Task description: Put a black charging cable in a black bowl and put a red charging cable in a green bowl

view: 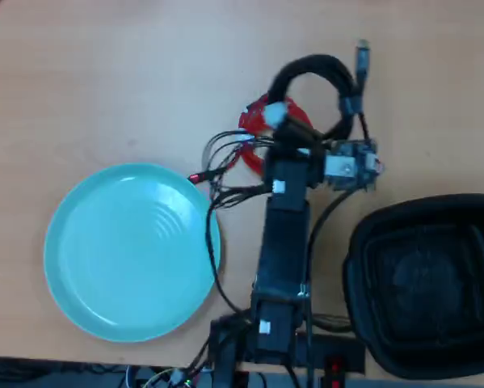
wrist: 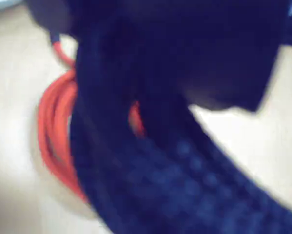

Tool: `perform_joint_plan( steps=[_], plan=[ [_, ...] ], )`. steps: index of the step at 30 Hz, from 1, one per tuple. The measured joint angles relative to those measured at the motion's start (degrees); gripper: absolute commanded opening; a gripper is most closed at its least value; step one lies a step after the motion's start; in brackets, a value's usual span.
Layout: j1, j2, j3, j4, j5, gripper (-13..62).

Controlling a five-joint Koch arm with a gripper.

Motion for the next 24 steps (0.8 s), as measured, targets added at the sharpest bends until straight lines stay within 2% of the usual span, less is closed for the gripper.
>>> perform_joint_plan(
  steps=[5,18,24],
  plan=[
    [7.03,0.18,-0.09,0.00,-0.35,-6.3],
    [23.03,4.92,-0.09,0.00,-13.45,-6.3],
    [32.26,5.27,-0.09,0.00,-15.21,-6.3]
  ],
)
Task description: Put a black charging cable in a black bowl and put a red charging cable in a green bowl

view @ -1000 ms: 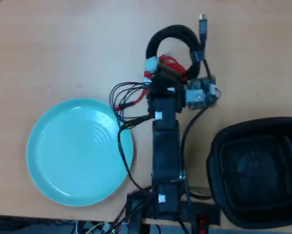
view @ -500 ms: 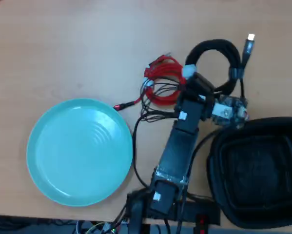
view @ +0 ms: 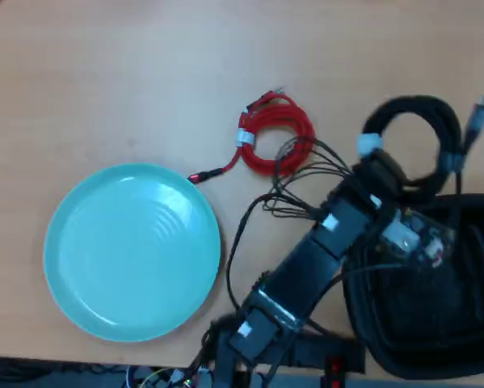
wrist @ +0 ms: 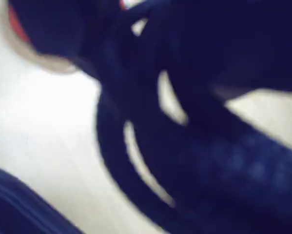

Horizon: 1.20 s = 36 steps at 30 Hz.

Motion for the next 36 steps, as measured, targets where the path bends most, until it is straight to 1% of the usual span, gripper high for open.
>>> perform_joint_plan(
  steps=[7,17,21,25,29,31,32,33,36],
  plan=[
    [10.55,0.00,0.53,0.00,-2.72,-6.3],
    [33.22,0.09,19.60,-0.18,-4.48,-6.2],
    [33.84,0.09,24.08,-2.81,-4.57,-6.0],
    [33.84,0.26,24.35,-7.65,-4.66,-5.8],
    [33.84,0.26,24.35,-8.17,-4.57,-5.0],
    [33.84,0.26,24.35,-8.17,-4.57,-1.9],
    [33.84,0.26,24.35,-8.17,-4.57,1.4],
    [33.75,0.26,24.35,-8.17,-4.57,6.0],
    [33.49,0.26,24.35,-8.17,-4.57,24.3]
  ],
)
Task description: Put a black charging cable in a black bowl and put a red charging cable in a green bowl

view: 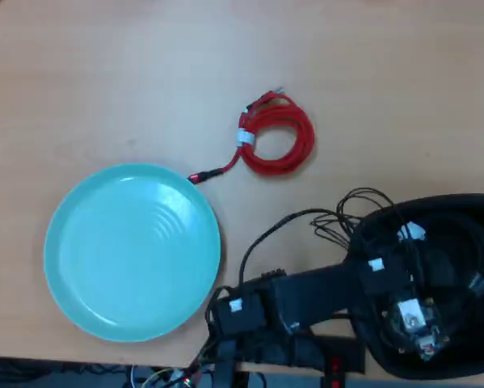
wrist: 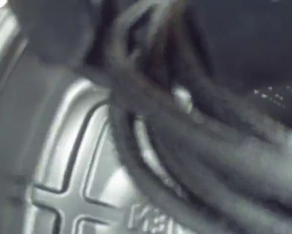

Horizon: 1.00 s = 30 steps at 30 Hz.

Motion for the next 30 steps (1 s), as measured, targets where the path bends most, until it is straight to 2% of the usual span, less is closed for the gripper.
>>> perform_joint_plan(
  steps=[2,4,7,12,17,23,30],
  plan=[
    [-0.53,0.09,-0.18,-0.26,0.00,37.4],
    [-1.23,0.18,-0.18,-0.88,-0.09,46.9],
    [-1.49,0.35,-0.18,-1.14,0.00,52.1],
    [-1.58,1.05,-0.18,-1.23,-0.09,52.1],
    [-7.29,8.26,-0.26,-1.23,-0.18,51.9],
    [-27.51,12.48,-5.80,-1.93,-0.26,48.7],
    [-54.58,12.57,-2.81,-2.72,-1.67,42.4]
  ],
)
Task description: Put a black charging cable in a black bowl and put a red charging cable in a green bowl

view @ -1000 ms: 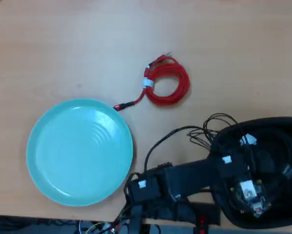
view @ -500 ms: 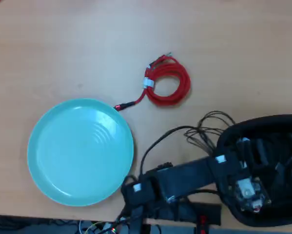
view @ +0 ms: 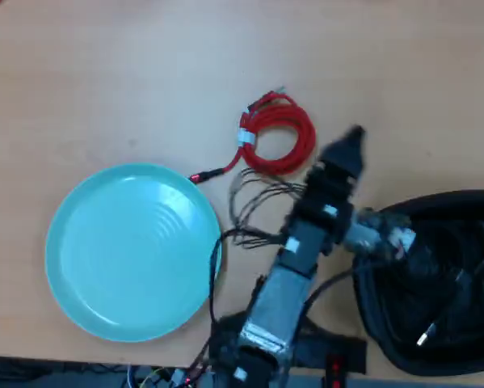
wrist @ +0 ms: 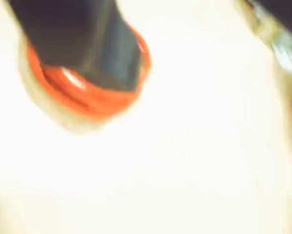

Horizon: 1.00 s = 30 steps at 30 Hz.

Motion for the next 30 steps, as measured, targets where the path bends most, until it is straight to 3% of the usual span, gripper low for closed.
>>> perform_joint_plan(
  steps=[5,16,23,30],
  plan=[
    [-9.23,-3.87,7.21,-3.69,0.00,43.0],
    [-23.20,-21.09,7.29,-8.09,2.11,42.8],
    [-26.28,-23.64,7.21,-2.46,2.29,43.0],
    [-26.81,-34.54,6.50,-1.49,3.60,42.9]
  ],
)
